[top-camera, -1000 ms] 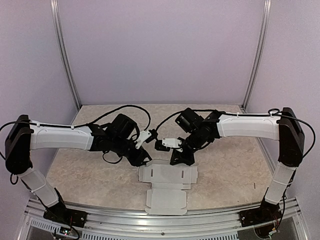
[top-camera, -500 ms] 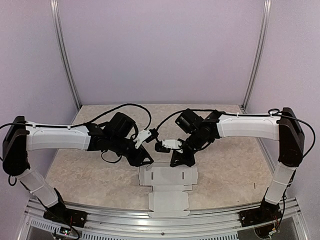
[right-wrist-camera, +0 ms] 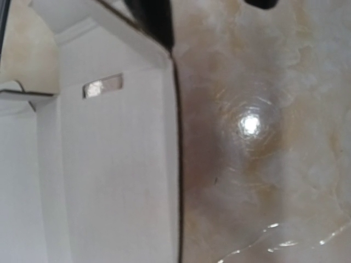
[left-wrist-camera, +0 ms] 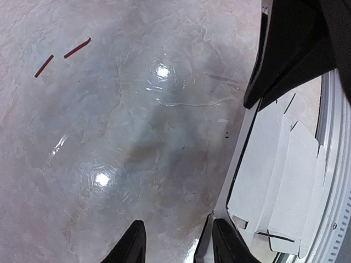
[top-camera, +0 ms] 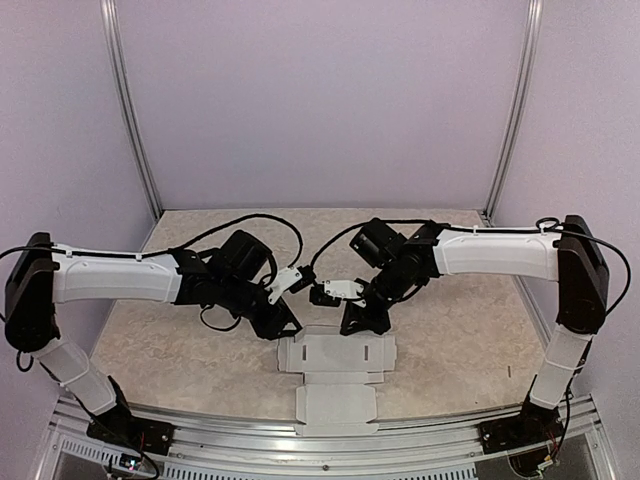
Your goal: Fold the paper box
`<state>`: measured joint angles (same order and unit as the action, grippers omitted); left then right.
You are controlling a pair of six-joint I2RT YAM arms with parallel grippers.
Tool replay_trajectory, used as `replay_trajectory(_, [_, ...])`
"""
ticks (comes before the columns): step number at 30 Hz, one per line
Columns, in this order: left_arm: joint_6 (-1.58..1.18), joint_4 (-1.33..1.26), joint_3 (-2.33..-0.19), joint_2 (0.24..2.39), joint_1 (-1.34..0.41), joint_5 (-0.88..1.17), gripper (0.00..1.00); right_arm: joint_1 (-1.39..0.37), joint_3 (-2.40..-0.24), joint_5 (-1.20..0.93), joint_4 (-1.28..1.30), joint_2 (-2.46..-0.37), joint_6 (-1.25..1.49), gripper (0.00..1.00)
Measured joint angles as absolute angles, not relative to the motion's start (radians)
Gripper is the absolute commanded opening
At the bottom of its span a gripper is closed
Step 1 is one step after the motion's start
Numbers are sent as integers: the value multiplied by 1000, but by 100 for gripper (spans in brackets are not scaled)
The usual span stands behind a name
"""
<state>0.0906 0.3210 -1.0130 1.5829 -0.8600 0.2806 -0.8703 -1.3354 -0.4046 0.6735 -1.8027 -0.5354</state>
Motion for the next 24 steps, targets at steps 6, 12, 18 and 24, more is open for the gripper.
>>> replay_trajectory(6, [101, 333, -993, 1563, -864, 298, 42, -870, -1335, -404, 673, -1803, -535, 0])
replay_trajectory(12, [106, 324, -993, 1562, -866, 323, 41, -870, -1335, -410, 672, -1803, -535, 0])
replay_trajectory(18, [106, 278, -985, 1562, -864, 355, 37, -870, -1335, -436, 673, -1802, -536, 0])
replay_trajectory(24, [106, 218, -962, 1563, -863, 403, 31, -870, -1336, -479, 691, -1796, -541, 0])
